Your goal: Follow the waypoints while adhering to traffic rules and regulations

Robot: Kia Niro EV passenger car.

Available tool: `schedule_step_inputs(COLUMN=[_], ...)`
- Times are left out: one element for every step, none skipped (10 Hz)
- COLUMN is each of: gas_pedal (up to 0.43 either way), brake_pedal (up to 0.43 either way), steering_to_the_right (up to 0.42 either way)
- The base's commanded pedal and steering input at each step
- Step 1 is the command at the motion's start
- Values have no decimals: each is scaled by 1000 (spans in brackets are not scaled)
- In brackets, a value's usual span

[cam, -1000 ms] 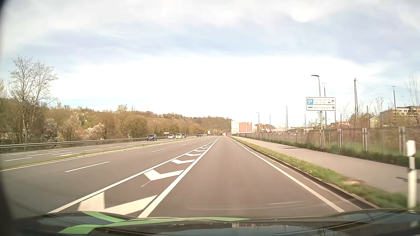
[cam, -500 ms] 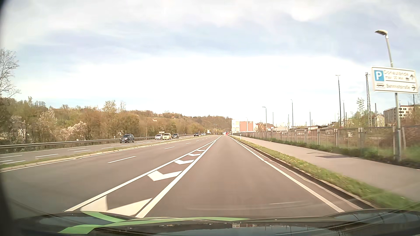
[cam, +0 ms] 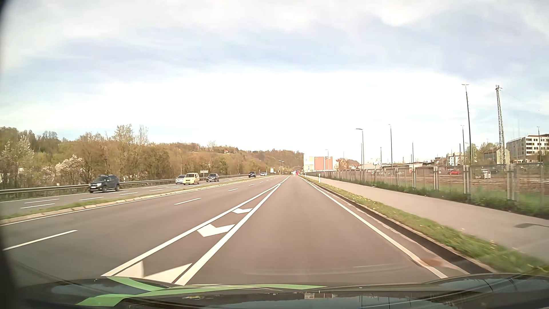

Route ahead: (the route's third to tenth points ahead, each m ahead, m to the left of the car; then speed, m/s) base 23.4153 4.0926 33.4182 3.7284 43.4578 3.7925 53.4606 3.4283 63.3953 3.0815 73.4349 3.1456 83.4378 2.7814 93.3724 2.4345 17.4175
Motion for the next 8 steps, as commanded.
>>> schedule_step_inputs(gas_pedal=[98, 87, 79, 79, 79, 79, 79, 79], brake_pedal=[0, 0, 0, 0, 0, 0, 0, 0], steering_to_the_right=[-3, -3, -3, -3, -3, -3, -3, -3])
